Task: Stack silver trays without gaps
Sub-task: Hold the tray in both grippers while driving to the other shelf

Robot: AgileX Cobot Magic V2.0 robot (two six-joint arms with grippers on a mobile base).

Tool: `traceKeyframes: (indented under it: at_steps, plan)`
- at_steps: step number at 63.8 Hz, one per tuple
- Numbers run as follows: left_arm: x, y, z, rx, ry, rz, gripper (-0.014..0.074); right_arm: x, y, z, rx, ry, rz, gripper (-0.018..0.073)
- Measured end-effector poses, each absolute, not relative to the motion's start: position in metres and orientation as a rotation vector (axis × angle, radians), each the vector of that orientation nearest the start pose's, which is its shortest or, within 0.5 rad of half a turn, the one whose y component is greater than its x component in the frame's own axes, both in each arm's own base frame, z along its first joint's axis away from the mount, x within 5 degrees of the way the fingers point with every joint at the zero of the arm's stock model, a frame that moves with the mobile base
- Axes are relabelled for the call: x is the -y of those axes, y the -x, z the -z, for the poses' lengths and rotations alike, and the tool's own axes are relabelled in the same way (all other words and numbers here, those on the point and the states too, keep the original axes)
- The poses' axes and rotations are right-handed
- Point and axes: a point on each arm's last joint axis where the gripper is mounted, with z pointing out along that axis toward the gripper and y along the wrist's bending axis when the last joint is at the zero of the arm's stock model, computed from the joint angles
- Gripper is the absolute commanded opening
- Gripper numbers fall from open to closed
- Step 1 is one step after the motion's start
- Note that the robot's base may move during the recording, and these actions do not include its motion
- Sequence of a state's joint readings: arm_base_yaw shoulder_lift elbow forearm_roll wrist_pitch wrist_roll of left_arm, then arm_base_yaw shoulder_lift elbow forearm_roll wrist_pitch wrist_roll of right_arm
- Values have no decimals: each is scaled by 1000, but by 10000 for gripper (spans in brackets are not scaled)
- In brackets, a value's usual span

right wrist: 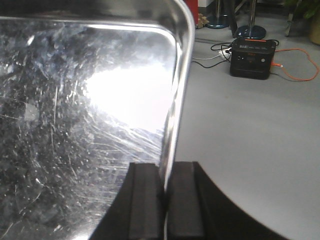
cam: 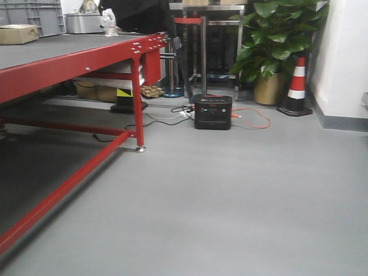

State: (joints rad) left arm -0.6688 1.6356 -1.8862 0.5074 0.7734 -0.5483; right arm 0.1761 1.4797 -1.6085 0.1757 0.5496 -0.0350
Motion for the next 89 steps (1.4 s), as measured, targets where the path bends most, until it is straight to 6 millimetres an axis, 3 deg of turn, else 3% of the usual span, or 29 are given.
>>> traceKeyframes:
  at_steps: [89]
  plan:
    - [202,-307,-478,-1874,-262,211,-20,-68,-333,-456,-1880,116,-288,-79]
